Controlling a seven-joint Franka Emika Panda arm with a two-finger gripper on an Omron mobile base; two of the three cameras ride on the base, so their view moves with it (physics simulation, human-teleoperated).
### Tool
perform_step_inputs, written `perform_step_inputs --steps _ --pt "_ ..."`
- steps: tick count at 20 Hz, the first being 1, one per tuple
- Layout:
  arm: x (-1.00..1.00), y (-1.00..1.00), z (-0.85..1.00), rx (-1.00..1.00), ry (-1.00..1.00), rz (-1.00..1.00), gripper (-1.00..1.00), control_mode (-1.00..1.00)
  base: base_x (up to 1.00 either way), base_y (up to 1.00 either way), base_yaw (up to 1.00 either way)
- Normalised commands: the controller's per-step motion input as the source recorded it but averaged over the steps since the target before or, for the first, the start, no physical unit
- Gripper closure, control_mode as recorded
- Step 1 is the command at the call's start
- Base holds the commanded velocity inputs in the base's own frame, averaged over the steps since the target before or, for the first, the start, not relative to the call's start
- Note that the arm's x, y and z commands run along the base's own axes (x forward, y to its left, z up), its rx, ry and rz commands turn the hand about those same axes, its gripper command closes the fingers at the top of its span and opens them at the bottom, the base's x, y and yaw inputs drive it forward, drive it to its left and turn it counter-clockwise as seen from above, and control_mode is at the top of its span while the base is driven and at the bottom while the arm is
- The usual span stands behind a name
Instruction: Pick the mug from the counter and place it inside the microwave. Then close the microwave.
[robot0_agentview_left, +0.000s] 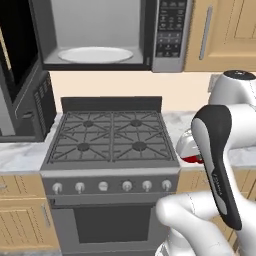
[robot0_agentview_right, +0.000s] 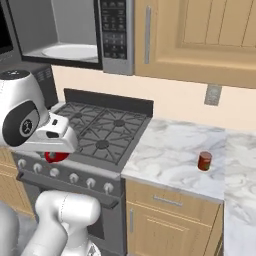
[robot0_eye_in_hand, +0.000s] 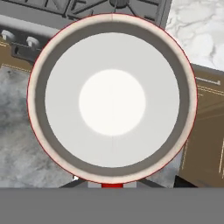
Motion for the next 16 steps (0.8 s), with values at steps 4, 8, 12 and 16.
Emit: perform_step_inputs --steps 4,8,12,16 --pt "0.0 0.0 0.0 0.0 0.0 0.0 1.0 1.0 0.32 0.69 -0.31" --pt "0.0 0.0 0.0 0.0 0.0 0.0 1.0 1.0 0.44 0.58 -0.27" --pt "0.0 0.0 0.0 0.0 0.0 0.0 1.0 1.0 0.24 0.42 -0.21" --pt "0.0 0.0 0.0 0.0 0.0 0.0 1.0 1.0 0.15 0.23 -0.17"
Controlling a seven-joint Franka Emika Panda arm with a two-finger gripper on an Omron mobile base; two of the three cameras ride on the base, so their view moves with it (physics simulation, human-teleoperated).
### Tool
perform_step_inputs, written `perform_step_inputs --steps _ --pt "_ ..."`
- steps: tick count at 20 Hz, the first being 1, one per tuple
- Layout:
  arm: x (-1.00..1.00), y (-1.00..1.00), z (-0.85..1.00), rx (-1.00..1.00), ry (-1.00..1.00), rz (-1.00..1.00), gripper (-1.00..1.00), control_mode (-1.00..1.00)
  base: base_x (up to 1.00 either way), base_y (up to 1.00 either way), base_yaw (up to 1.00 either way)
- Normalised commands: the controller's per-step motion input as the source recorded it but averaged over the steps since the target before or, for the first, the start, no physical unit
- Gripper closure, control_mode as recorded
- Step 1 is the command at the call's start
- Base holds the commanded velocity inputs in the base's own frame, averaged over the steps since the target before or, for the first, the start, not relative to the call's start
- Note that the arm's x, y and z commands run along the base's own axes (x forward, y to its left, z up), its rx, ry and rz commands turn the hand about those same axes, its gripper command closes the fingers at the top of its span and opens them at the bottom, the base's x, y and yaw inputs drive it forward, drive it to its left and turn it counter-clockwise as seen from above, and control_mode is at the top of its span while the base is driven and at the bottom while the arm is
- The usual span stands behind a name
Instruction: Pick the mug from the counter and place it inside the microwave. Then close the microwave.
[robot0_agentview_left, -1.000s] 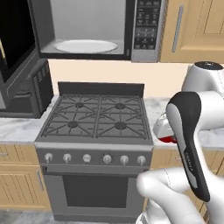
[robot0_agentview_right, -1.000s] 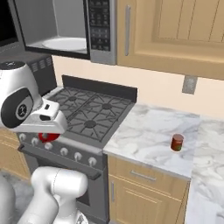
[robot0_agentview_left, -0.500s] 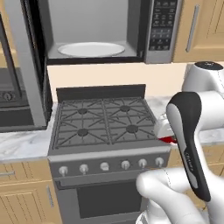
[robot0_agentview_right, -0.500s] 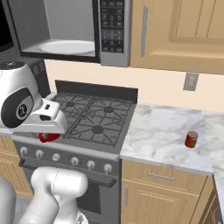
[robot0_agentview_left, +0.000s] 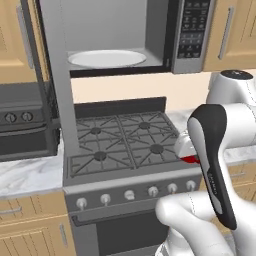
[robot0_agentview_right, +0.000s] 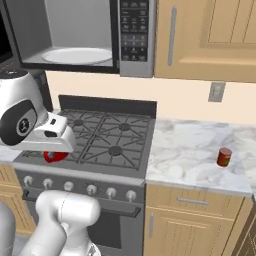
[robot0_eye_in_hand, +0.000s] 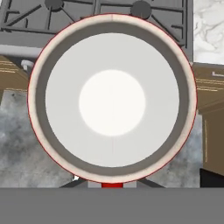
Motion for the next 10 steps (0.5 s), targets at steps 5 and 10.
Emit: perform_step_inputs --steps 5,10 --pt "0.0 0.0 0.0 0.0 0.0 0.0 1.0 1.0 0.04 0.21 -0.09" --pt "0.0 0.0 0.0 0.0 0.0 0.0 1.0 1.0 -0.03 0.21 -0.01"
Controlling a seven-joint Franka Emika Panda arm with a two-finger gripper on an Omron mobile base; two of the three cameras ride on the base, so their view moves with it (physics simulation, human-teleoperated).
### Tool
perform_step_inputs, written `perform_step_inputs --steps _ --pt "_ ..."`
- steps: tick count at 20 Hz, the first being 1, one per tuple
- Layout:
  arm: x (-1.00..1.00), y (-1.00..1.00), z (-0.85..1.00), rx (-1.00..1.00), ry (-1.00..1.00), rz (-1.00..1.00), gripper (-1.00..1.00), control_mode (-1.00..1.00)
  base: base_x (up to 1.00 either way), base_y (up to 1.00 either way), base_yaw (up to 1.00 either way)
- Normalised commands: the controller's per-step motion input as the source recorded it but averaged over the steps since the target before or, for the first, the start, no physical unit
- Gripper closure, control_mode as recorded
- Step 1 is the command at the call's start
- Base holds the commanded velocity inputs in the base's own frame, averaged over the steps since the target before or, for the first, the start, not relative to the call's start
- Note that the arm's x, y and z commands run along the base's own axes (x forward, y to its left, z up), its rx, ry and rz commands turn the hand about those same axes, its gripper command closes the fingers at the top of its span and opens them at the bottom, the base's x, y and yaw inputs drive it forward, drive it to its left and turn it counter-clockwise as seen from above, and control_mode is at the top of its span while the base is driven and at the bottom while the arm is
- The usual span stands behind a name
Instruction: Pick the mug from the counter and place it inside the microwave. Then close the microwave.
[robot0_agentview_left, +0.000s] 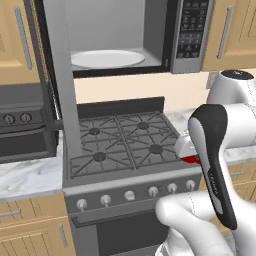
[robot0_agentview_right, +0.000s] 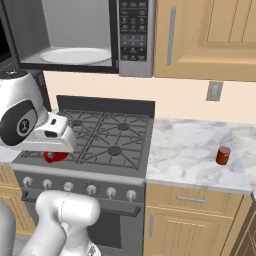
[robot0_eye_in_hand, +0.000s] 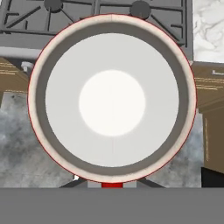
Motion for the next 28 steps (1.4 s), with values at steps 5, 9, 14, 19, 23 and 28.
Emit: perform_step_inputs --steps 5,9,14,19,23,28 --pt "0.0 0.0 0.0 0.0 0.0 0.0 1.0 1.0 -0.03 0.3 0.02" --pt "0.0 0.0 0.0 0.0 0.0 0.0 1.0 1.0 0.0 0.26 0.01" --pt "0.0 0.0 0.0 0.0 0.0 0.0 1.0 1.0 0.0 0.41 0.05" --pt "0.0 0.0 0.0 0.0 0.0 0.0 1.0 1.0 0.0 0.23 0.03" --pt "0.0 0.0 0.0 0.0 0.0 0.0 1.0 1.0 0.0 0.0 0.0" --pt "0.0 0.0 0.0 0.0 0.0 0.0 1.0 1.0 0.0 0.0 0.0"
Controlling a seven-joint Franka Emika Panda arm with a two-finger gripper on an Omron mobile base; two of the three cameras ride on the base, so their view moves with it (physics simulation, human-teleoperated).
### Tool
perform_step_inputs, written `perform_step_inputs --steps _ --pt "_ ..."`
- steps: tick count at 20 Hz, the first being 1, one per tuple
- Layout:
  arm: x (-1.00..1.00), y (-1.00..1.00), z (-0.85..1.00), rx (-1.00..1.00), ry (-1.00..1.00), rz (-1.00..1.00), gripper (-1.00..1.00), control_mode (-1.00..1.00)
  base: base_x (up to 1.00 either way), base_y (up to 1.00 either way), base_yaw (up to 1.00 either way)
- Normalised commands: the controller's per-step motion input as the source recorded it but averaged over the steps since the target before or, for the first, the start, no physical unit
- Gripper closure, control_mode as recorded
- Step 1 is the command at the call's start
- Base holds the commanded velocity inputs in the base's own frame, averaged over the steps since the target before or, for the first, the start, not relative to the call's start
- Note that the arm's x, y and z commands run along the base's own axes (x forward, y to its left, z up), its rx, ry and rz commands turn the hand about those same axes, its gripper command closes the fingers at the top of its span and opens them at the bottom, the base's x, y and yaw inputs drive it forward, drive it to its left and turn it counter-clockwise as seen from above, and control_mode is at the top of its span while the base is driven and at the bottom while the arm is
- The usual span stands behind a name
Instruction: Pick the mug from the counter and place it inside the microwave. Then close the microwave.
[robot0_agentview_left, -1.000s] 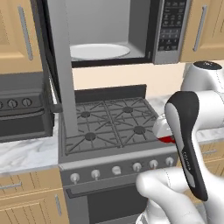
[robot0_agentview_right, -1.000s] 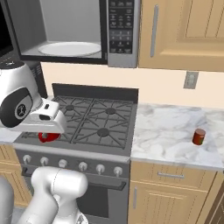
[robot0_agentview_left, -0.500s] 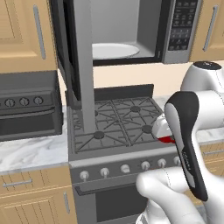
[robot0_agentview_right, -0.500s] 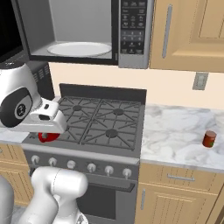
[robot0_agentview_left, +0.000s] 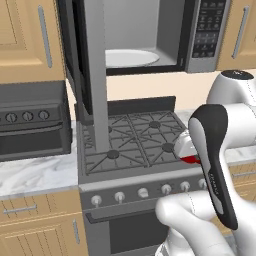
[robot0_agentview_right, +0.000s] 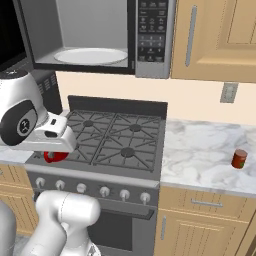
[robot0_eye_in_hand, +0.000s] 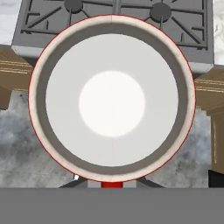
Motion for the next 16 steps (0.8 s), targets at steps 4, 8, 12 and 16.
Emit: perform_step_inputs --steps 4,8,12,16 --pt "0.0 0.0 0.0 0.0 0.0 0.0 1.0 1.0 0.0 0.0 0.0" --pt "0.0 0.0 0.0 0.0 0.0 0.0 1.0 1.0 0.0 0.0 0.0" --pt "0.0 0.0 0.0 0.0 0.0 0.0 1.0 -1.0 0.0 0.0 0.0" --pt "-0.04 0.0 0.0 0.0 0.0 0.0 1.0 -1.0 0.0 0.0 0.0"
